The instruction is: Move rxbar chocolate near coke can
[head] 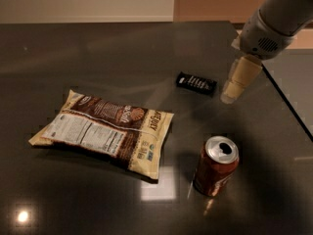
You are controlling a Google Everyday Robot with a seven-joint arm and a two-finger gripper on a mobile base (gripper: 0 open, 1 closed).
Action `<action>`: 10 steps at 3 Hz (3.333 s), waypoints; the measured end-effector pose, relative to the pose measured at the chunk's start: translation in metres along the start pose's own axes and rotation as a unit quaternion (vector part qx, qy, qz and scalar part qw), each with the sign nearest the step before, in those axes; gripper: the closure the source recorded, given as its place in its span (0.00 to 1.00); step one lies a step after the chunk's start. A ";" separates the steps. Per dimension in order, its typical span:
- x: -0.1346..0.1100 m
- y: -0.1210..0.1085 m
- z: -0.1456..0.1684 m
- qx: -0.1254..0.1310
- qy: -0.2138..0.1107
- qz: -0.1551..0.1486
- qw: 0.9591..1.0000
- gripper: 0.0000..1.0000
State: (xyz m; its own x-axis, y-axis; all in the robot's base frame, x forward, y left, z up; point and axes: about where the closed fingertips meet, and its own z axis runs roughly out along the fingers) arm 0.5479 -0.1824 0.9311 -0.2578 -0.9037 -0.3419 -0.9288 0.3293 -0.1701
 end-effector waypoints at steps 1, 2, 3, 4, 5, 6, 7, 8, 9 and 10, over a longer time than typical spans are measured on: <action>-0.006 -0.013 0.031 -0.007 -0.007 0.014 1.000 0.00; -0.008 -0.026 0.058 -0.016 -0.009 0.025 1.000 0.00; -0.008 -0.037 0.081 -0.030 -0.008 0.031 0.999 0.00; -0.007 -0.044 0.099 -0.045 -0.006 0.036 0.998 0.00; -0.007 -0.048 0.113 -0.059 -0.005 0.041 0.997 0.00; -0.008 -0.049 0.123 -0.069 -0.003 0.043 0.997 0.00; -0.010 -0.050 0.129 -0.077 -0.001 0.045 0.996 0.18; -0.011 -0.050 0.133 -0.082 0.000 0.045 0.996 0.56; -0.012 -0.051 0.129 -0.082 0.000 0.045 0.996 1.00; -0.012 -0.051 0.129 -0.082 0.000 0.045 0.996 1.00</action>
Offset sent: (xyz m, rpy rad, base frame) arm 0.0654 0.0168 -0.0723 0.0545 0.0629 -0.0552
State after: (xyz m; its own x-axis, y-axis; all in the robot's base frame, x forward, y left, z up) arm 0.6328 -0.1531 0.8251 -0.3427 -0.8719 -0.3498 -0.9327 0.3604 0.0153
